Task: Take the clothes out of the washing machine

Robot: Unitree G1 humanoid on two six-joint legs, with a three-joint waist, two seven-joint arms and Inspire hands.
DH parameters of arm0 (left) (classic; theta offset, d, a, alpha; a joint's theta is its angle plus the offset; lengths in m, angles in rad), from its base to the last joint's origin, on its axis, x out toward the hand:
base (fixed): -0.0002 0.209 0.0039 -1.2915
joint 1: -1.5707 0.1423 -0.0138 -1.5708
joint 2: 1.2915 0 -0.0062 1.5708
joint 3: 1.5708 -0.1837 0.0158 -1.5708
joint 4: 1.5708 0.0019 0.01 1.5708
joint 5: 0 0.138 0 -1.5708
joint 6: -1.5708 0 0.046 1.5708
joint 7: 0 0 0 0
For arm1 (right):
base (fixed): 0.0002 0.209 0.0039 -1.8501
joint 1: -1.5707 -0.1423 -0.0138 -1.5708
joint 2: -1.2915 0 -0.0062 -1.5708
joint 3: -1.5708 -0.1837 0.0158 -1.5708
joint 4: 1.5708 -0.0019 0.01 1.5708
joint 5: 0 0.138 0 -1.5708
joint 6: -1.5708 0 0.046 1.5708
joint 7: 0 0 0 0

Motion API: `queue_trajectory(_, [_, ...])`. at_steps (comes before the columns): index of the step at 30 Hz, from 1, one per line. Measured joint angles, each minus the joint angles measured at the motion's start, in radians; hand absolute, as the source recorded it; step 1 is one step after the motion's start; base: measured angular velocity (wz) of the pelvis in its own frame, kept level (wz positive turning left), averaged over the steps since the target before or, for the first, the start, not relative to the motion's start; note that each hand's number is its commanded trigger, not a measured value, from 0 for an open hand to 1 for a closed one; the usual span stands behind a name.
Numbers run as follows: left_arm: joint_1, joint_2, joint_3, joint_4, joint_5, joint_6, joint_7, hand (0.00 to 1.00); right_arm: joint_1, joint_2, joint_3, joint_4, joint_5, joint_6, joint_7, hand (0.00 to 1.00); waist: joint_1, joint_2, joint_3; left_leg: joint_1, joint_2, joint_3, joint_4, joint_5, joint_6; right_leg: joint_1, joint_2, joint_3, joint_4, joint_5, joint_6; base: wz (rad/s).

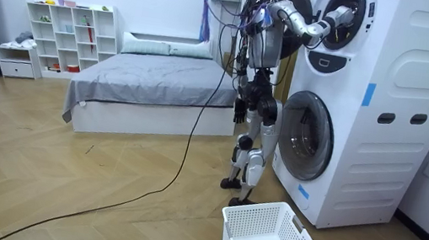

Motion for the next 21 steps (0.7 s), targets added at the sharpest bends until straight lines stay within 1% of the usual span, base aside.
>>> queue_trajectory(2, [-0.017, 0.011, 0.000, 0.030, 0.000, 0.002, 0.000, 0.00, 0.000, -0.003, 0.000, 0.001, -0.005, 0.014, 0.016, 1.00, 0.004, -0.002, 0.0008, 0.000, 0.000, 0.000, 0.000, 0.000, 0.000, 0.000, 0.000, 0.000, 0.000, 0.000, 0.000, 0.00])
queue_trajectory(5, [-0.019, 0.015, 0.002, 0.031, 0.004, 0.002, -0.003, 0.00, -0.007, -0.003, -0.005, -0.001, -0.020, 0.026, 0.005, 1.00, 0.007, -0.001, 0.0009, -0.001, 0.000, 0.000, -0.001, 0.000, 0.000, -0.001, 0.001, 0.004, 0.000, 0.000, 0.000, 0.00])
queue_trajectory(7, [-0.023, 0.015, 0.002, 0.031, 0.004, 0.002, -0.003, 0.00, -0.012, -0.005, -0.014, -0.007, -0.036, 0.042, 0.000, 1.00, 0.014, -0.001, 0.0009, -0.001, 0.001, -0.003, -0.003, 0.000, 0.000, -0.001, 0.001, 0.003, 0.000, 0.000, 0.000, 0.02])
queue_trajectory(9, [-0.029, 0.015, 0.002, 0.032, 0.004, 0.002, -0.001, 0.00, -0.005, -0.006, -0.022, -0.017, -0.058, 0.043, -0.001, 1.00, 0.021, -0.001, 0.0007, 0.001, 0.001, -0.005, -0.004, 0.000, 0.000, 0.000, 0.002, 0.003, 0.000, 0.000, 0.000, 0.06])
queue_trajectory(11, [-0.035, 0.016, -0.005, 0.033, 0.000, 0.002, 0.003, 0.00, 0.005, -0.007, -0.022, -0.039, -0.089, 0.053, -0.001, 1.00, 0.024, -0.001, 0.0007, 0.002, 0.001, -0.012, -0.007, 0.000, 0.001, 0.001, 0.002, 0.003, 0.000, 0.000, 0.000, 0.08])
queue_trajectory(16, [-0.043, 0.017, -0.018, 0.038, 0.003, 0.000, 0.017, 0.00, 0.038, -0.007, -0.021, -0.112, -0.164, 0.057, 0.005, 1.00, 0.030, -0.001, 0.0007, 0.002, 0.001, -0.015, -0.010, 0.000, 0.001, 0.002, 0.002, 0.004, 0.000, -0.003, 0.005, 0.02])
queue_trajectory(21, [-0.042, 0.017, -0.019, 0.036, 0.003, -0.001, 0.028, 0.00, 0.042, -0.006, -0.020, -0.119, -0.170, 0.057, 0.004, 1.00, 0.032, 0.000, 0.0008, 0.003, 0.001, -0.014, -0.010, 0.000, 0.000, 0.002, 0.002, 0.004, -0.001, -0.006, 0.008, 0.00])
